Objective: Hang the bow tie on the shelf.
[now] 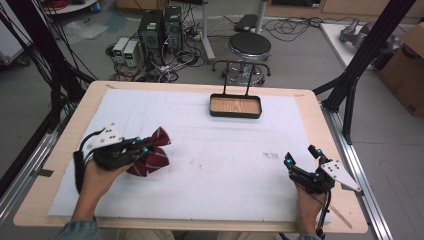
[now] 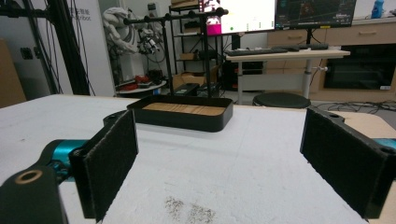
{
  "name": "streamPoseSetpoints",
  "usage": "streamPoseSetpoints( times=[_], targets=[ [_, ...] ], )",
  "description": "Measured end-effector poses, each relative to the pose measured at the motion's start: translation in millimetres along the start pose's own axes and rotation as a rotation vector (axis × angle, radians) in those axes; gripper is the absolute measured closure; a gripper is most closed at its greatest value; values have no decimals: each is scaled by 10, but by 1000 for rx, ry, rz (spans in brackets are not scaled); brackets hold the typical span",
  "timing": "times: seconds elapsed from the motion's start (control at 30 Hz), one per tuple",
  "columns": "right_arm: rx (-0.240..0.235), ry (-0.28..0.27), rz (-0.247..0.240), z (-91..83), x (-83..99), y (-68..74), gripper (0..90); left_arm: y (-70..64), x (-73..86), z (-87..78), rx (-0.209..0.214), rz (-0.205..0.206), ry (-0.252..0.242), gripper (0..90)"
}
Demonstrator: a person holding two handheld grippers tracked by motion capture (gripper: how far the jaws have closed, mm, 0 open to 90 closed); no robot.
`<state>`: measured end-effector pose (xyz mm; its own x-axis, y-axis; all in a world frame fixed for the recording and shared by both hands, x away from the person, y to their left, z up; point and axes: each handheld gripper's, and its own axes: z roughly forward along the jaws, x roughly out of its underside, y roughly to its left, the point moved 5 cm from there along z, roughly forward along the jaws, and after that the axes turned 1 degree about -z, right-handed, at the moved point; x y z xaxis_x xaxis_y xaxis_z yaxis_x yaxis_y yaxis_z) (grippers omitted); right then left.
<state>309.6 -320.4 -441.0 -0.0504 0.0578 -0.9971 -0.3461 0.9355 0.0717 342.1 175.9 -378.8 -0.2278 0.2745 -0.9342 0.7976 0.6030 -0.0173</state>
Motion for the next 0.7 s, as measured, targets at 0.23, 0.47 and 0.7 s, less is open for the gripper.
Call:
streamPoseSetpoints(
  times=[0.23, 0.47, 0.7],
  targets=[
    [-3, -7, 11, -7, 0, -16, 103, 54, -505, 640, 111, 34, -49, 745],
    [-7, -12, 29, -10, -1, -28, 103, 186, -1024, 1241, 173, 82, -82, 745],
    [-5, -10, 34, -5, 5, -36, 103, 330, -1371, 1648, 182, 121, -103, 744]
  ],
)
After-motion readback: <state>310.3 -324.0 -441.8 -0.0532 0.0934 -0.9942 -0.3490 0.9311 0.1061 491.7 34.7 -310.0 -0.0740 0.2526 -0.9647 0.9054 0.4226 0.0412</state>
